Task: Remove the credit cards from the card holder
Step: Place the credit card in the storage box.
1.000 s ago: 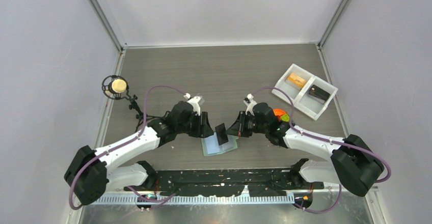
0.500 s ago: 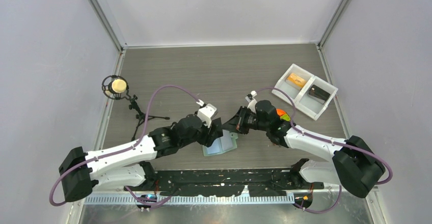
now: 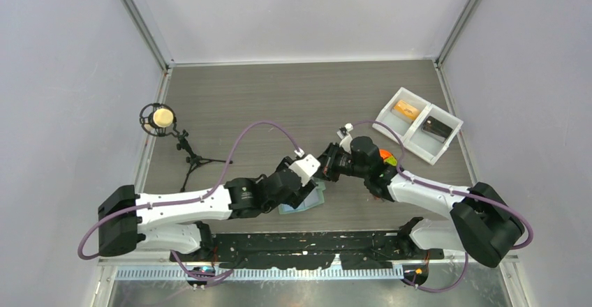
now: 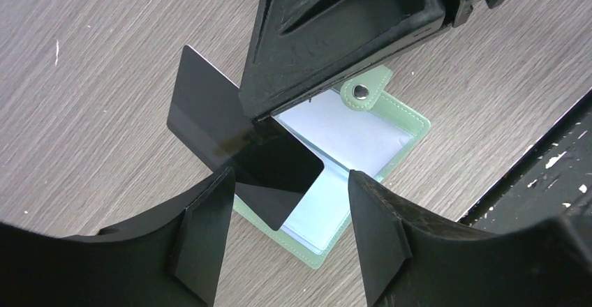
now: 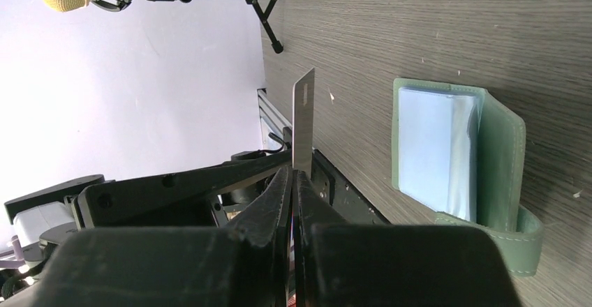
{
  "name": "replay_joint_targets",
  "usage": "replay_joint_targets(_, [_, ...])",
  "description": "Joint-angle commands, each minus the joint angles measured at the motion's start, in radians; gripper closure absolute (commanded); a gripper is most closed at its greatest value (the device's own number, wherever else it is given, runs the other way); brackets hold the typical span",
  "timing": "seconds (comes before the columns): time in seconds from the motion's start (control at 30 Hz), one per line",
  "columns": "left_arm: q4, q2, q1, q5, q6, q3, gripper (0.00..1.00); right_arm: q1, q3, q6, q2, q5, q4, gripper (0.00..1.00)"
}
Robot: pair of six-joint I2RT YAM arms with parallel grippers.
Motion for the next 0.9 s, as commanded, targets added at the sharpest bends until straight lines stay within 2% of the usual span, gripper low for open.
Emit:
replay_joint_targets(0.0, [0.002,0.02,-0.019,-0.076,0.01,0.043,0.37,-0.006,-0.003,0.022,0.005,-0.007,0.067,0.95])
replay_joint_targets(0.1, [-0.003,0.029,-0.021,-0.112,0.003,0.044,0.39,-0.007,-0.005,0.03,0.003,-0.014,0.08,0.95])
replay_joint_targets(0.2, [-0.001,0.028,-0.024,-0.137,0.007,0.043,0.46,-0.008,-0.006,0.033,-0.002,-0.018,0.081,0.95])
replay_joint_targets(0.37, [-0.003,0.018,-0.023,-0.146,0.017,0.05,0.79,-0.016,-0.026,0.032,0.014,-0.044,0.147,0.94])
replay_joint_targets(0.5, [-0.025,0.022,-0.022,-0.111,-0.005,0.068,0.98,-0.037,-0.035,-0.036,0.01,-0.071,0.179,0.76])
replay_joint_targets(0.53, [-0.033,0.023,-0.019,-0.092,-0.013,0.073,1.0,-0.048,-0.036,-0.075,-0.005,-0.073,0.174,0.7])
replay_joint_targets(0.6, [-0.048,0.02,-0.007,-0.042,-0.034,0.078,1.0,-0.073,-0.042,-0.15,-0.037,-0.085,0.162,0.63])
replay_joint_targets(0.87, [0.002,-0.078,0.159,0.333,-0.126,0.015,1.0,-0.143,-0.007,-0.524,-0.233,-0.121,-0.022,0.53])
